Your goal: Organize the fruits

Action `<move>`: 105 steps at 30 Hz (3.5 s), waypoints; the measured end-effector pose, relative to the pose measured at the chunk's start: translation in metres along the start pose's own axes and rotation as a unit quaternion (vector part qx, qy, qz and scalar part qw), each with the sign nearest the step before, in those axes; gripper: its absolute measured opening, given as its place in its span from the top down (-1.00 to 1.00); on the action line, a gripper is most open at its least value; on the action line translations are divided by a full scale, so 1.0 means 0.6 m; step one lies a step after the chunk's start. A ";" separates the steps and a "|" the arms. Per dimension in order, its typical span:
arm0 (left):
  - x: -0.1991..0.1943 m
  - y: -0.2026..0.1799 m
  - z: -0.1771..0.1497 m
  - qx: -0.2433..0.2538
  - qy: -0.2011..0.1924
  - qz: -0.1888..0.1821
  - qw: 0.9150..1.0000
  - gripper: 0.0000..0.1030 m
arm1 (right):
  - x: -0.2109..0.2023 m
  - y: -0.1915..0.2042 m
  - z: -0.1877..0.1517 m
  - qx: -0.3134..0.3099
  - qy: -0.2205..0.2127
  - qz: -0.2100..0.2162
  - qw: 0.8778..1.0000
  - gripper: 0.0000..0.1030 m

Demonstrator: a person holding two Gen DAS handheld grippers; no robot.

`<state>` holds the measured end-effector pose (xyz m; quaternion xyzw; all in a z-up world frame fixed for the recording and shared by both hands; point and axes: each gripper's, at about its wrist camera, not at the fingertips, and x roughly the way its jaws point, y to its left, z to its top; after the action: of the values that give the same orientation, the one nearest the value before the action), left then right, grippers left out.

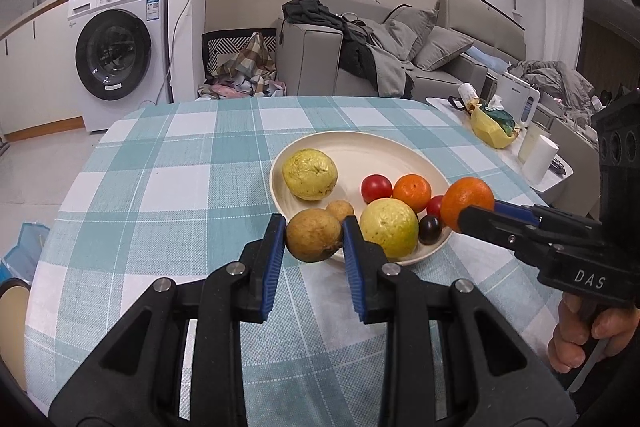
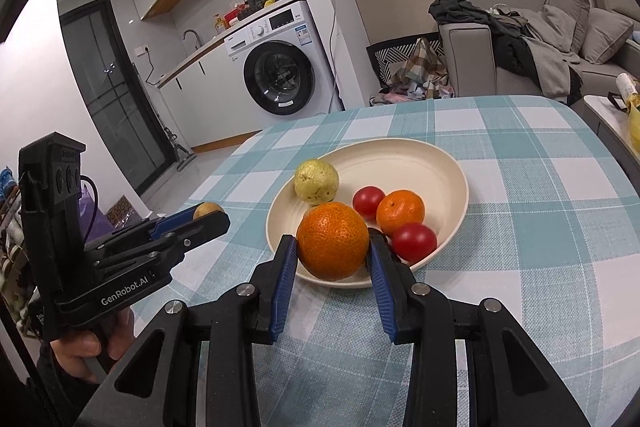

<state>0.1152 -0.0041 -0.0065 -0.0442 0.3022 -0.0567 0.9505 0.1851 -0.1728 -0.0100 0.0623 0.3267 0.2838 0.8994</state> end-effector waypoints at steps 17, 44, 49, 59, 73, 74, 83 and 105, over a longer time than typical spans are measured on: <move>0.059 -0.032 0.019 0.014 0.007 -0.007 1.000 0.49 | 0.003 -0.027 0.011 0.020 -0.023 -0.026 0.999 0.28; 0.113 -0.009 0.024 0.003 0.019 0.008 1.000 0.49 | 0.027 -0.072 0.024 0.061 -0.027 -0.087 0.994 0.28; 0.121 -0.005 0.028 -0.003 0.022 0.008 1.000 0.49 | 0.038 -0.085 0.030 0.068 -0.025 -0.099 0.992 0.28; 0.129 -0.003 0.031 -0.003 0.028 0.014 0.999 0.49 | 0.057 -0.094 0.044 0.068 -0.017 -0.095 0.993 0.28; 0.131 -0.006 0.030 -0.001 0.029 0.015 0.999 0.49 | 0.076 -0.082 0.053 0.052 -0.011 -0.079 0.995 0.01; 0.131 -0.006 0.030 -0.001 0.028 0.016 0.999 0.49 | 0.075 -0.082 0.053 0.052 -0.013 -0.081 0.995 0.00; 0.125 -0.007 0.028 -0.001 0.019 0.015 1.000 0.49 | 0.071 -0.081 0.052 0.050 -0.020 -0.077 0.996 -0.28; 0.054 0.016 0.006 -0.020 -0.028 0.035 0.999 -0.98 | 0.033 -0.068 0.031 0.021 -0.023 -0.041 0.999 -1.00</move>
<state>0.1443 0.0012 -0.0235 -0.0545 0.2775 -0.0164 0.9590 0.2285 -0.1943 -0.0185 0.0738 0.3138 0.2383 0.9161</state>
